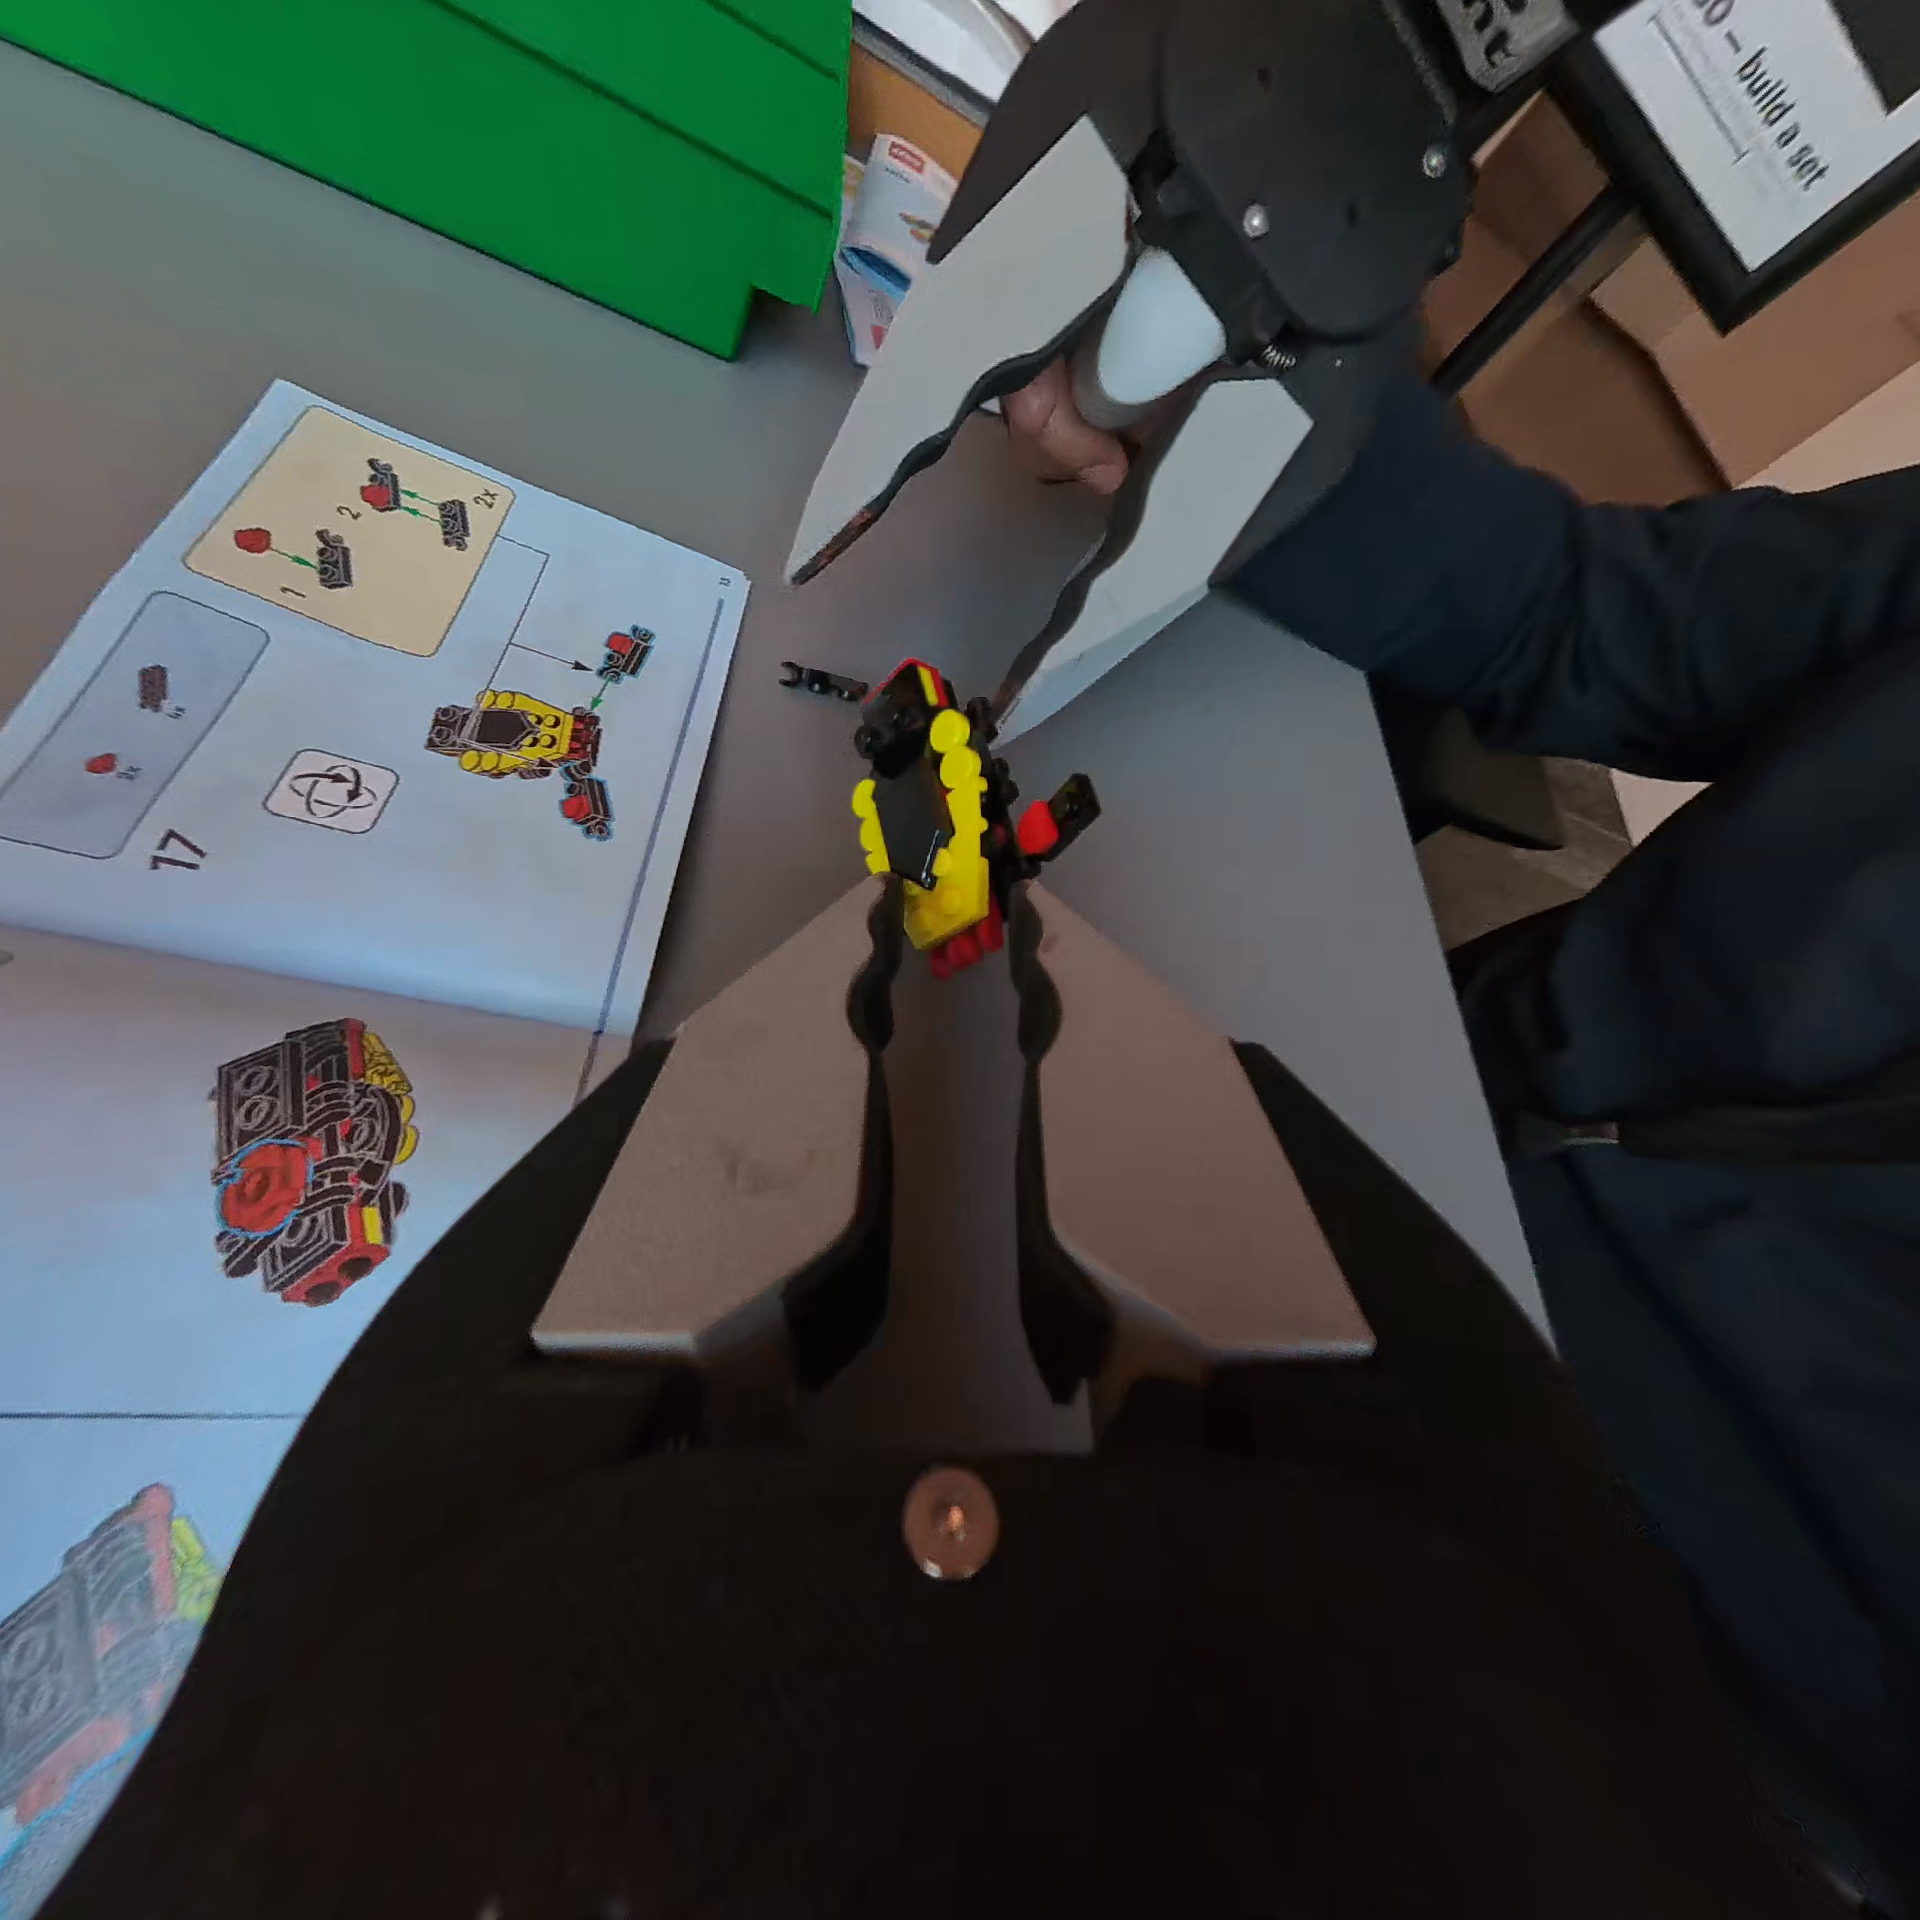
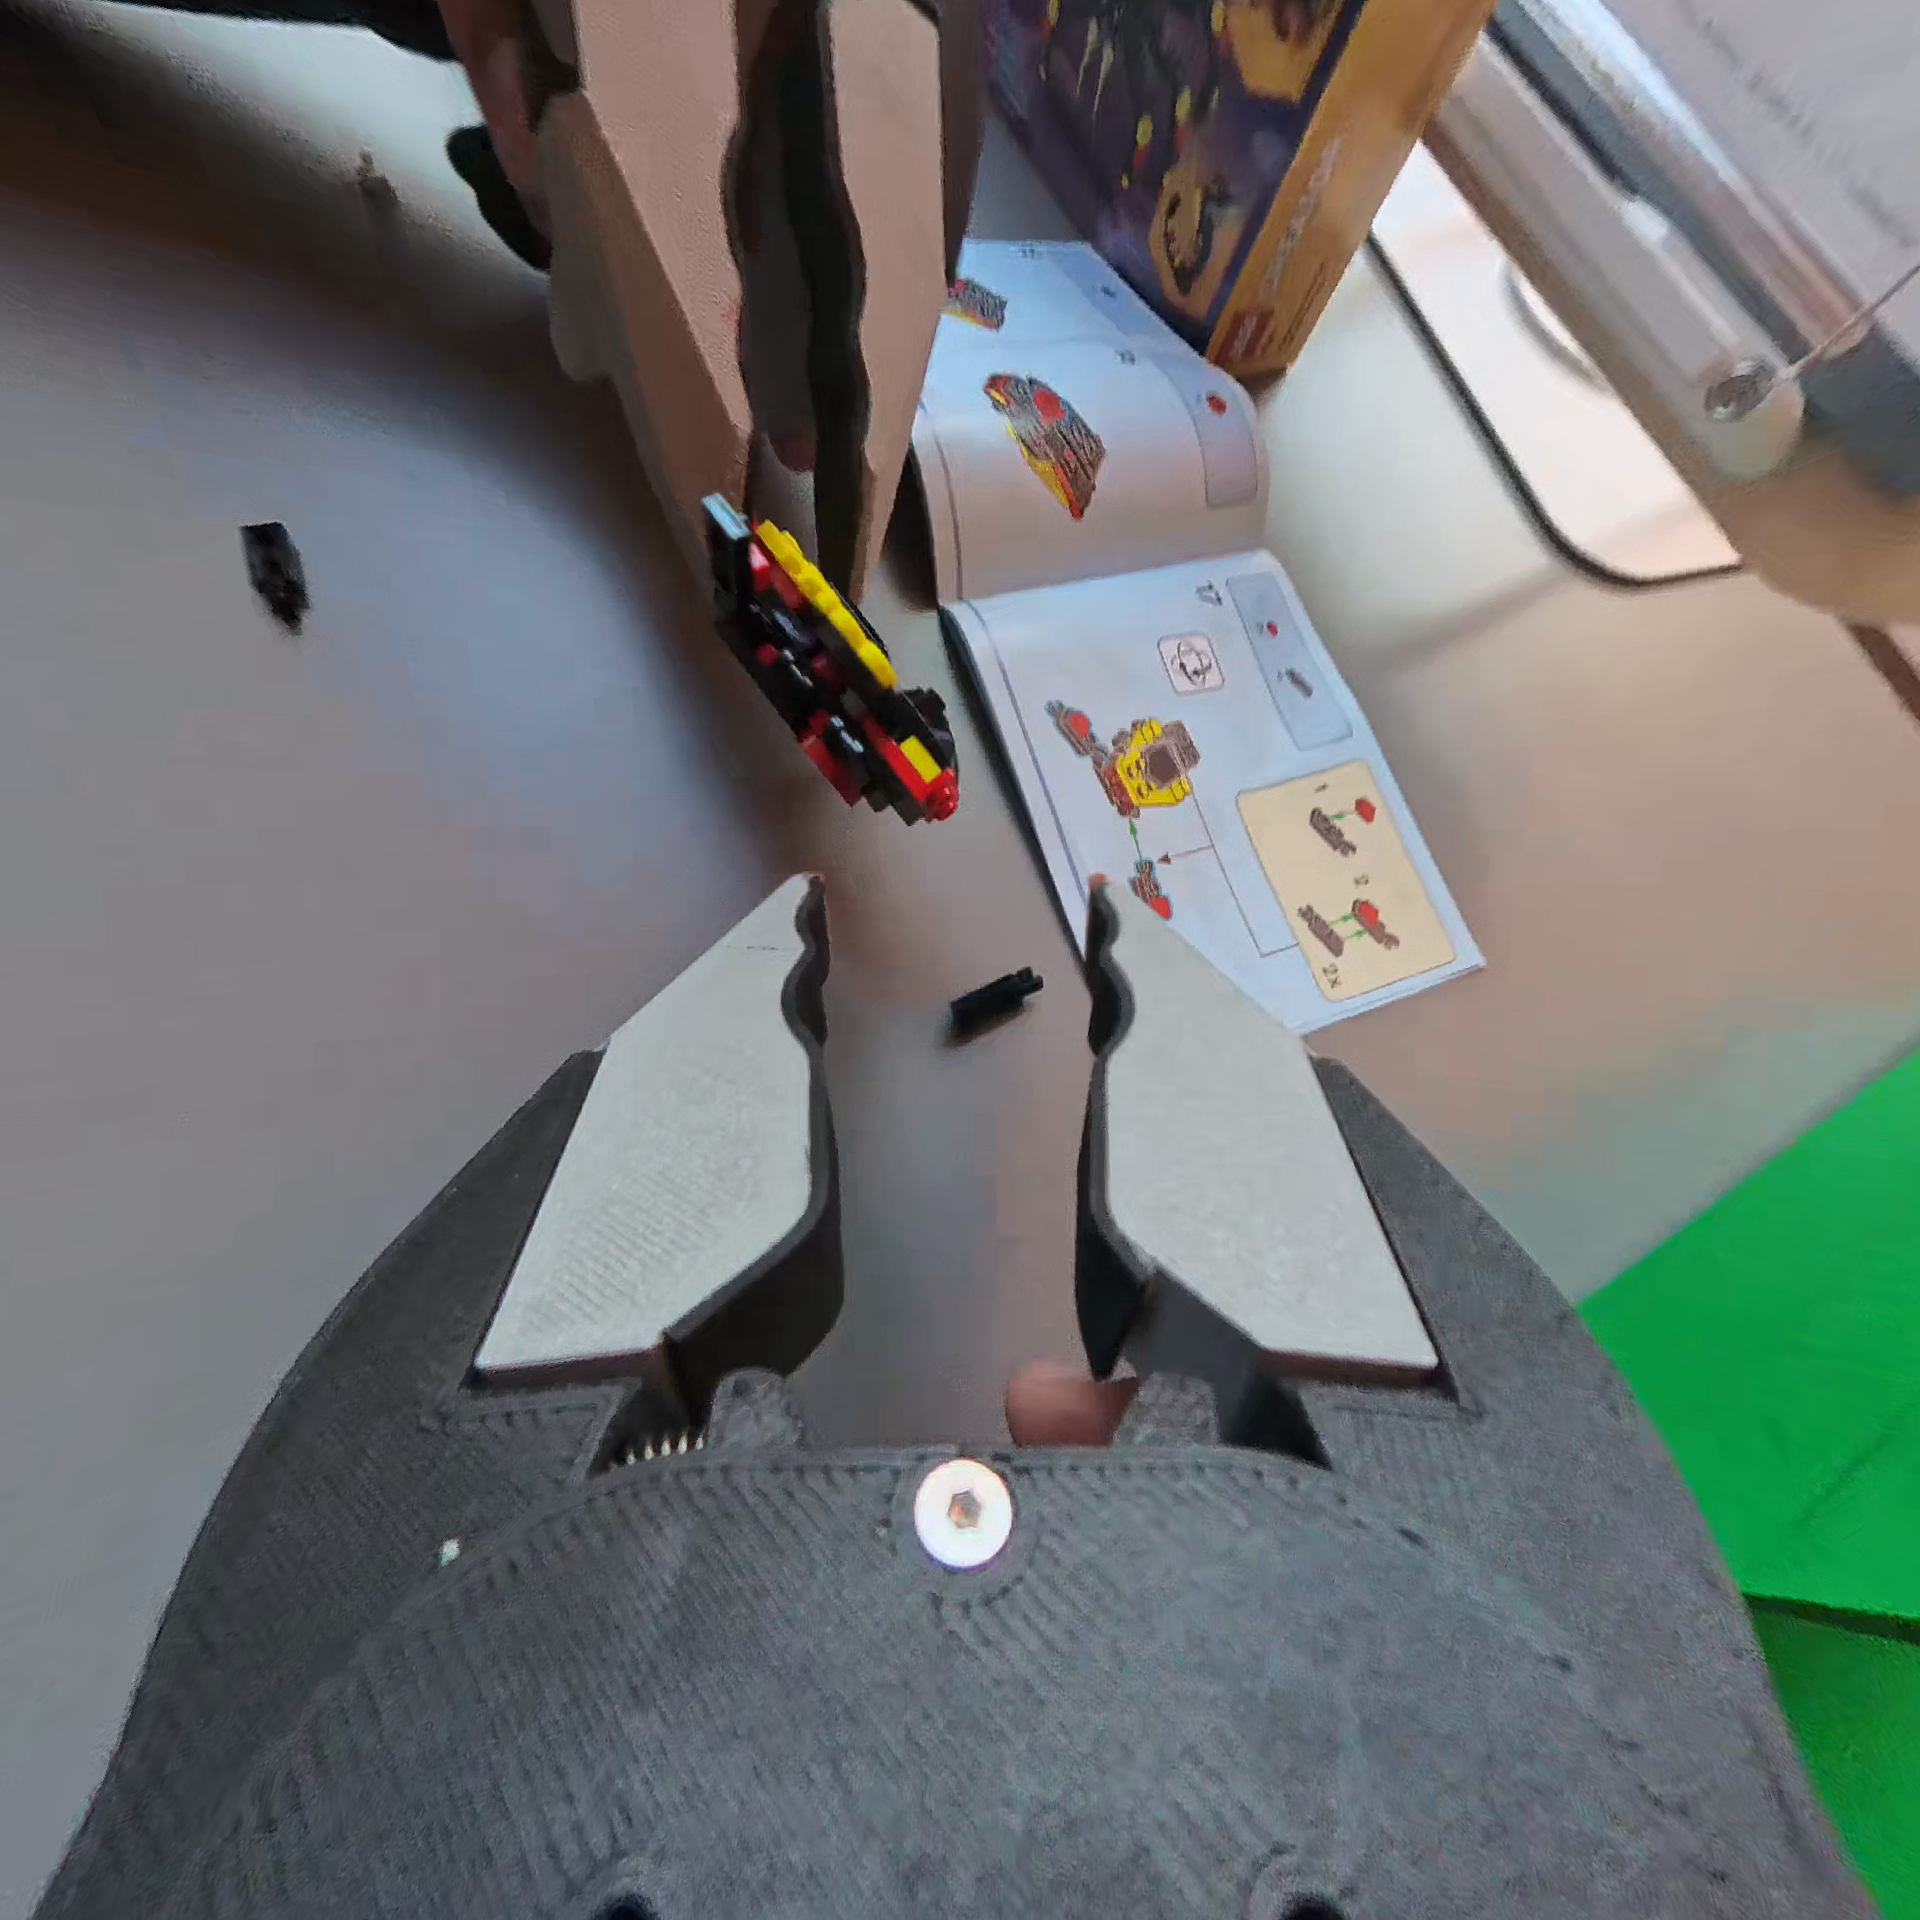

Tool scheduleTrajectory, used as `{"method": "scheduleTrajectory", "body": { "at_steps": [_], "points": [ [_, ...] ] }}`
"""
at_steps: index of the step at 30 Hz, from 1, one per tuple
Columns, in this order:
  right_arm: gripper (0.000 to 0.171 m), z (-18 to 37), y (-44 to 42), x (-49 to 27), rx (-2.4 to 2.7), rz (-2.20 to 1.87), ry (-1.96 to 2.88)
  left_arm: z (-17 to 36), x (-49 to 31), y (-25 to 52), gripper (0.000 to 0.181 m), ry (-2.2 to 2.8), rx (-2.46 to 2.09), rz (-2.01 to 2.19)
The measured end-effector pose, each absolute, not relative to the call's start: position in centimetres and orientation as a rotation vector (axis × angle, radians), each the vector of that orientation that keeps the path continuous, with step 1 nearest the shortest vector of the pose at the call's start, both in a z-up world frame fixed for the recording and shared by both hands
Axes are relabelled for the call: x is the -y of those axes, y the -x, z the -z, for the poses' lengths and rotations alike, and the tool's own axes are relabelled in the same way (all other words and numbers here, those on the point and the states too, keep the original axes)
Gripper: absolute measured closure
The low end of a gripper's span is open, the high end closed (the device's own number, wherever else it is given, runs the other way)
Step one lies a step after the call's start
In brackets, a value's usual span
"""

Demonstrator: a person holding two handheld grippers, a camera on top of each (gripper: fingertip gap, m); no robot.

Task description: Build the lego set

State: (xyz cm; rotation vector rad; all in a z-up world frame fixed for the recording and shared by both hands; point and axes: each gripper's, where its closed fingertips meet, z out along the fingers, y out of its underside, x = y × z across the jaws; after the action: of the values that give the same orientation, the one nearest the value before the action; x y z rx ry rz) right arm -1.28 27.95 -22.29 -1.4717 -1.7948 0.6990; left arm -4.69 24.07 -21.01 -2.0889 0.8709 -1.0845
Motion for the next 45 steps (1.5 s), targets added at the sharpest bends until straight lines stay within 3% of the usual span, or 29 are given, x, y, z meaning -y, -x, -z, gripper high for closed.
{"method": "scheduleTrajectory", "body": {
  "at_steps": [6, 10, 17, 20, 25, 38, 45],
  "points": [
    [0.121, 20.6, 2.1, -25.9, 1.780, -0.841, 1.385, 20.8, -22.8, 3.3, 0.163, 2.083, -0.867, 1.241],
    [0.147, 20.6, 2.1, -24.8, 1.812, -0.950, 1.410, 20.6, -23.0, 3.3, 0.163, 2.072, -0.824, 1.287],
    [0.147, 20.2, 1.9, -25.7, 1.691, -1.212, 1.636, 20.1, -23.7, 3.5, 0.160, 1.962, -0.917, 1.137],
    [0.147, 19.7, 1.7, -26.2, 1.615, -1.331, 1.702, 19.8, -24.4, 3.3, 0.145, 1.885, -0.984, 0.960],
    [0.147, 19.4, 1.7, -25.5, 1.603, -1.442, 1.727, 18.3, -24.7, 2.5, 0.155, 1.778, -0.978, 0.881],
    [0.148, 19.1, 1.8, -26.0, 1.522, -1.533, 1.781, 19.0, -24.9, 2.1, 0.158, 1.794, -0.941, 0.892],
    [0.145, 20.1, 1.0, -28.1, 1.556, -1.259, 1.748, 21.6, -25.8, 4.1, 0.160, 1.994, -0.929, 0.800]
  ]
}}
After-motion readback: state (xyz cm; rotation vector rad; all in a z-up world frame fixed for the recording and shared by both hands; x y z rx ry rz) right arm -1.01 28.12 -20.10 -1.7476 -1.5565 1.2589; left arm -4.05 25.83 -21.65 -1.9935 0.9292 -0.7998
